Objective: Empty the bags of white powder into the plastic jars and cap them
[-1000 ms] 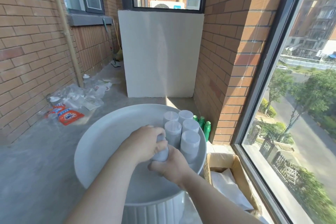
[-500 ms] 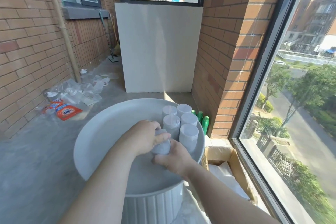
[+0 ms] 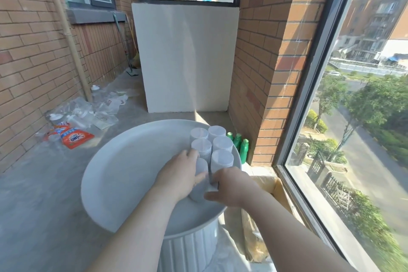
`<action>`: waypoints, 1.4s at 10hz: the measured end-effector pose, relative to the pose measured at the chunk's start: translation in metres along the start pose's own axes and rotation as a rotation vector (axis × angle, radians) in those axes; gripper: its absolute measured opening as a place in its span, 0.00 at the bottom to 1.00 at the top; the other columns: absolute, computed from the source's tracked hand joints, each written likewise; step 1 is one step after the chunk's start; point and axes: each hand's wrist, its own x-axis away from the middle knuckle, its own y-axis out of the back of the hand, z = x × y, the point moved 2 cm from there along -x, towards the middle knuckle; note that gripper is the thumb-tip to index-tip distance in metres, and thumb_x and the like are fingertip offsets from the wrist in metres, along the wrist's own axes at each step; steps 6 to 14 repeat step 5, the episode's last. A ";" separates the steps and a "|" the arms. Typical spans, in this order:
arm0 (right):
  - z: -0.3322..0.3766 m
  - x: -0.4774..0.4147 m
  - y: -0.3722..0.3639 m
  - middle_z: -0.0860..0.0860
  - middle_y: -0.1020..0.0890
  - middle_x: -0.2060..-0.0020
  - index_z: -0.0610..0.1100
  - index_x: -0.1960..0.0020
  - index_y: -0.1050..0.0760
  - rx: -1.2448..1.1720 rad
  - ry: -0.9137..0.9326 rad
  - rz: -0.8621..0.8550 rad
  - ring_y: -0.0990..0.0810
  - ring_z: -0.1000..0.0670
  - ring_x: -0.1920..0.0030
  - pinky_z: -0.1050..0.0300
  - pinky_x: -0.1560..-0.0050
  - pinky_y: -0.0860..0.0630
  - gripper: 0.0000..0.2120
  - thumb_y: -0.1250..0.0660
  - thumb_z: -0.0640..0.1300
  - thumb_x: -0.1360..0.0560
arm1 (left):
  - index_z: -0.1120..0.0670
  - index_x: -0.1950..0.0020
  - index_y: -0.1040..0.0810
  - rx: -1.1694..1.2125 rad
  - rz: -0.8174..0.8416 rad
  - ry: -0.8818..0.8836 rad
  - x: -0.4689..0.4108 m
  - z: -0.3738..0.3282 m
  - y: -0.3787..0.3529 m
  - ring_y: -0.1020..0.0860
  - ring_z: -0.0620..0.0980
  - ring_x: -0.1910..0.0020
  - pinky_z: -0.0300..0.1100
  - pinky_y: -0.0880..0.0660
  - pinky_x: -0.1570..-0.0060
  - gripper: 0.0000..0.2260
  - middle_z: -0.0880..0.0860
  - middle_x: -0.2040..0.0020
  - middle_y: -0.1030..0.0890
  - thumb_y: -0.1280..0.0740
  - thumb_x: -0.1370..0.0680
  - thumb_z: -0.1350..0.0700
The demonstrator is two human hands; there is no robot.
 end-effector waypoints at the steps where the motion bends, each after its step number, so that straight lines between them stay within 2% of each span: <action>1: -0.011 0.004 0.004 0.49 0.18 0.51 0.46 0.44 0.22 -0.048 -0.038 -0.015 0.20 0.46 0.51 0.51 0.49 0.20 0.18 0.30 0.57 0.27 | 0.51 0.40 0.32 0.043 -0.071 -0.014 -0.002 -0.008 -0.005 0.25 0.53 0.42 0.48 0.26 0.49 0.17 0.51 0.40 0.27 0.33 0.22 0.44; 2: -0.024 0.006 0.003 0.51 0.18 0.50 0.51 0.42 0.24 -0.088 -0.077 -0.029 0.19 0.47 0.50 0.52 0.47 0.20 0.17 0.31 0.56 0.27 | 0.52 0.35 0.34 0.086 -0.107 0.039 -0.006 -0.011 -0.013 0.24 0.54 0.41 0.46 0.27 0.46 0.21 0.52 0.36 0.30 0.29 0.23 0.50; 4: -0.041 0.014 0.009 0.54 0.19 0.49 0.55 0.42 0.24 -0.144 -0.114 -0.079 0.20 0.48 0.50 0.52 0.49 0.20 0.16 0.33 0.57 0.28 | 0.52 0.31 0.37 0.082 -0.158 0.076 -0.004 -0.015 -0.020 0.24 0.54 0.40 0.45 0.27 0.46 0.26 0.52 0.33 0.34 0.29 0.23 0.50; 5: -0.046 0.019 0.019 0.54 0.19 0.49 0.53 0.40 0.25 -0.143 -0.091 -0.131 0.20 0.49 0.50 0.54 0.48 0.22 0.17 0.32 0.57 0.26 | 0.51 0.31 0.37 0.038 -0.203 0.136 0.001 -0.016 -0.013 0.27 0.54 0.39 0.45 0.28 0.43 0.26 0.53 0.35 0.35 0.29 0.25 0.48; 14: -0.046 0.019 0.019 0.54 0.19 0.49 0.53 0.40 0.25 -0.143 -0.091 -0.131 0.20 0.49 0.50 0.54 0.48 0.22 0.17 0.32 0.57 0.26 | 0.51 0.31 0.37 0.038 -0.203 0.136 0.001 -0.016 -0.013 0.27 0.54 0.39 0.45 0.28 0.43 0.26 0.53 0.35 0.35 0.29 0.25 0.48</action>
